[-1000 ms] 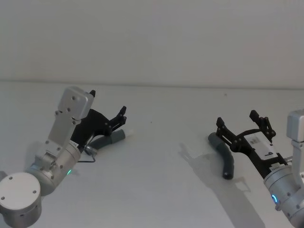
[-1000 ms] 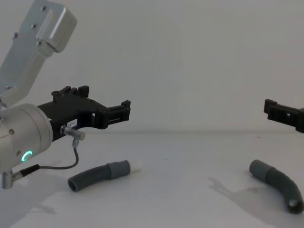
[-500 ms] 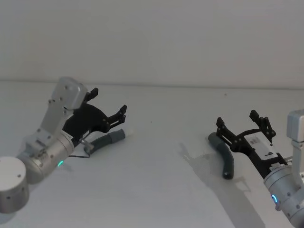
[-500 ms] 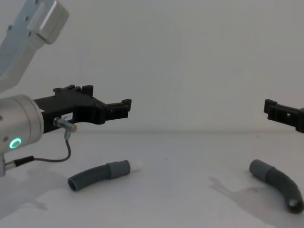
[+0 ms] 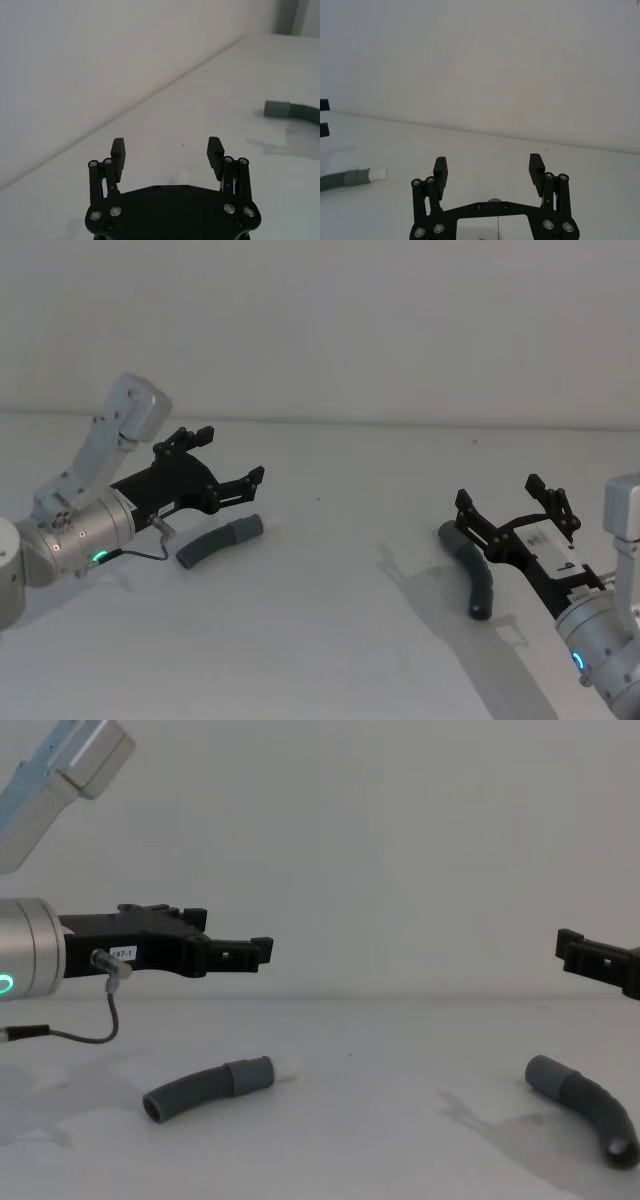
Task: Use both hands to pick up one end of the pipe from the table, align the ends, and insert them.
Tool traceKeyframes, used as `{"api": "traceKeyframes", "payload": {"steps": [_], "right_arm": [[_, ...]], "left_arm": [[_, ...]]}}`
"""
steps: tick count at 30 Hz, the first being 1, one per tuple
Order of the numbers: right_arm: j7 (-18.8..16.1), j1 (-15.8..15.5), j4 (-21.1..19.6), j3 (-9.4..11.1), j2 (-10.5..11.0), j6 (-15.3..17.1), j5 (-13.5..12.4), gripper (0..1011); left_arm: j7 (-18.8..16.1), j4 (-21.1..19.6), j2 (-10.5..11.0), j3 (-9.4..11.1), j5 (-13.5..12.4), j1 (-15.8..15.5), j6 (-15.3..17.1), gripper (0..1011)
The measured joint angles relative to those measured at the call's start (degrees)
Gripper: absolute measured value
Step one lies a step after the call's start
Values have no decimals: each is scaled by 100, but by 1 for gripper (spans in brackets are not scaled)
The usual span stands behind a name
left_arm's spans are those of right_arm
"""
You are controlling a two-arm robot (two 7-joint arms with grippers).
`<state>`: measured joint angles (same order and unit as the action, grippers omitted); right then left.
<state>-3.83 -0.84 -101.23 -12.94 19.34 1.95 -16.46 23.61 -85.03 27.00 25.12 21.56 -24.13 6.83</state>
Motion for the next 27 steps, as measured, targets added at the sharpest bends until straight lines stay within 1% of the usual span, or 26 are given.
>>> {"api": "traceKeyframes", "payload": {"steps": [2,5,7,10,16,17,26,27], "right_arm": [[0,0,0,0,0,0,0,1001],[0,0,0,0,0,0,0,1001],[0,0,0,0,0,0,0,1001],[0,0,0,0,0,0,0,1001],[0,0,0,0,0,0,0,1001],[0,0,0,0,0,0,0,1001],[0,0,0,0,0,0,0,1001],[0,0,0,0,0,0,0,1001]], "left_arm": [[155,61,51,43,16,-106,94,1000],[277,115,109,96,17,-219,181,1000],[436,166,186,176,0,-363,315,1000],[553,196,244,241,-29,-458,434,1000],[819,247,390,405,-94,-690,766,1000],[884,257,427,449,-102,-744,861,1000],[1134,355,532,623,-102,-950,1262,1000],[1134,355,532,623,-102,-950,1262,1000]]}}
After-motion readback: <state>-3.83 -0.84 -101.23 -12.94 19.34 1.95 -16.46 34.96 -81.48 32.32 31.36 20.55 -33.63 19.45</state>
